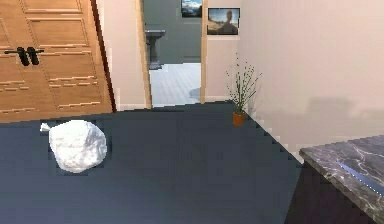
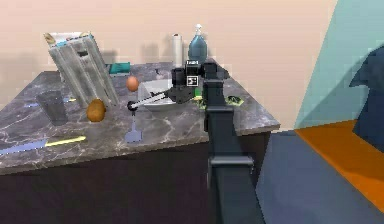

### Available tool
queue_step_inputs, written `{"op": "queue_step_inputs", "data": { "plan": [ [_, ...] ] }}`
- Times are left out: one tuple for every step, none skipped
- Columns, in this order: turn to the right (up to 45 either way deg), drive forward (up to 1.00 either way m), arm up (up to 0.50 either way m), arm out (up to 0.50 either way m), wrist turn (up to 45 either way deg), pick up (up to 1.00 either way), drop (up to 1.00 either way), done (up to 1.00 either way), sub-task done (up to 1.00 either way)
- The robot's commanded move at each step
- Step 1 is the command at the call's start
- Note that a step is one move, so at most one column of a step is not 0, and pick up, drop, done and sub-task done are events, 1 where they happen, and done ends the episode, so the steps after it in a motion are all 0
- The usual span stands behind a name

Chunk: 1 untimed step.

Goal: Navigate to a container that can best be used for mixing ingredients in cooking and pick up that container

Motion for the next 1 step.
{"op": "queue_step_inputs", "data": {
  "plan": [
    [0.0,0.00,0.06,0.00,0.0,0.00,0.00,0.00,0.00]
  ]
}}
